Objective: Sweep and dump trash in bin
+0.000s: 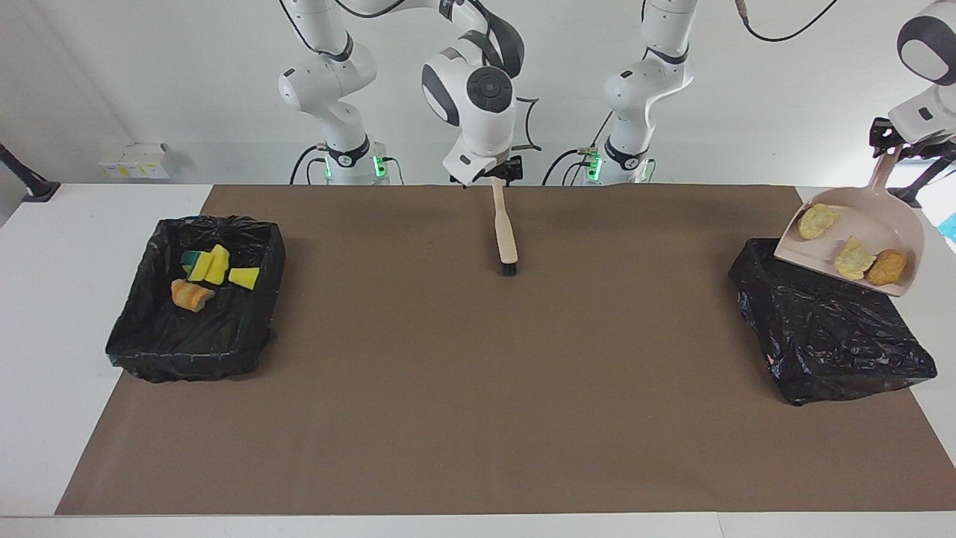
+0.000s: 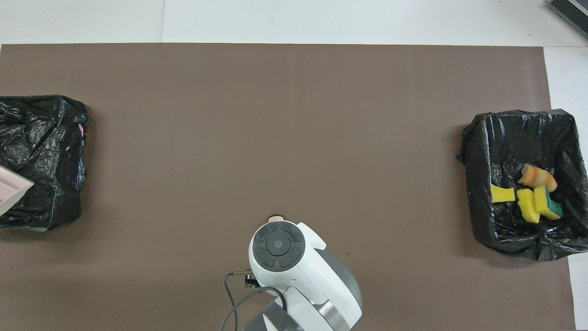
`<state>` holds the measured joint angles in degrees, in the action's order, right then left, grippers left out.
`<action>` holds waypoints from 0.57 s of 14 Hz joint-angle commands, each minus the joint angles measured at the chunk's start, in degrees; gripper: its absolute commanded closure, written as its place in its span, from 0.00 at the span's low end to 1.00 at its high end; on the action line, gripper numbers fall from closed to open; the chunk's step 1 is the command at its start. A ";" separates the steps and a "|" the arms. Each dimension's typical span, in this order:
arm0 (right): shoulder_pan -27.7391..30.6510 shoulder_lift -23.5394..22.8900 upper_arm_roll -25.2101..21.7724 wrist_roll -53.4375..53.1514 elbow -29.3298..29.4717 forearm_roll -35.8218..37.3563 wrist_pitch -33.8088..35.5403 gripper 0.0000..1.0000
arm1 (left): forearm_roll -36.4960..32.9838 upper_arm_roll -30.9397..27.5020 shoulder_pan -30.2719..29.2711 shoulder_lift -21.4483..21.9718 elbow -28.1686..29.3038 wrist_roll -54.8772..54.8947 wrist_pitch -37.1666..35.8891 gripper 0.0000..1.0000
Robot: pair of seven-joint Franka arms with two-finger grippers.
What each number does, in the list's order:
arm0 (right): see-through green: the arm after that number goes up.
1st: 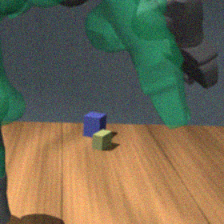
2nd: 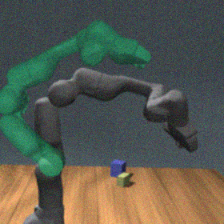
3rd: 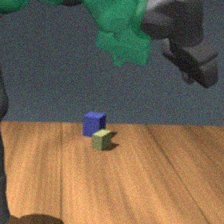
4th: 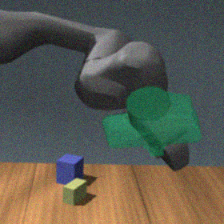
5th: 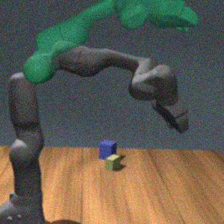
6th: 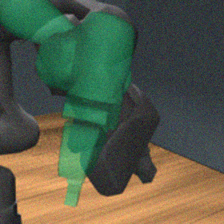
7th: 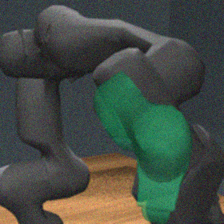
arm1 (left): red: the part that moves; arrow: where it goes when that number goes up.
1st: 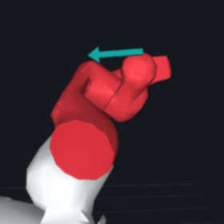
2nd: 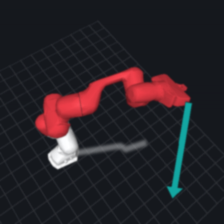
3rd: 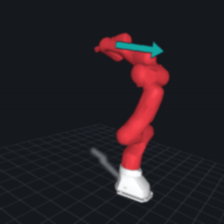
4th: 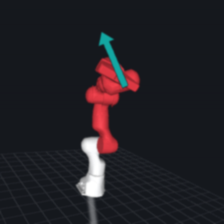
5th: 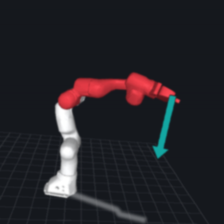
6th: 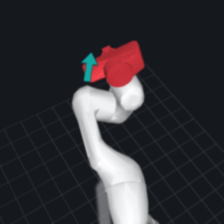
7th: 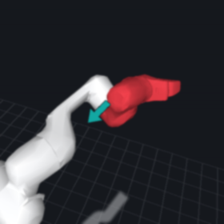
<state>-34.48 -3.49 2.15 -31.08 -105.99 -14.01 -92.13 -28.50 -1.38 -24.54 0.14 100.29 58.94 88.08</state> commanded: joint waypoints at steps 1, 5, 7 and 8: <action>4.84 -0.11 0.32 6.19 5.60 3.36 6.24 0.00 | -4.00 -0.38 2.30 -2.33 -3.08 -0.13 0.08 1.00; 12.48 1.91 -0.03 15.50 7.81 6.88 7.93 0.00 | -18.15 -0.11 6.78 -4.17 -5.36 -0.22 1.22 1.00; 16.88 2.35 -0.12 21.29 8.34 8.73 7.66 0.00 | -18.43 -0.11 6.87 -4.18 -5.28 -0.22 1.83 1.00; 19.25 2.35 -0.04 23.32 10.17 8.91 7.40 0.00 | -19.39 -0.20 7.13 -4.27 -5.37 -0.14 1.75 1.00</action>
<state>-19.41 -1.67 1.51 -12.57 -98.01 -6.47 -85.32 -45.76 -0.83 -18.07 -3.20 96.33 58.80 89.29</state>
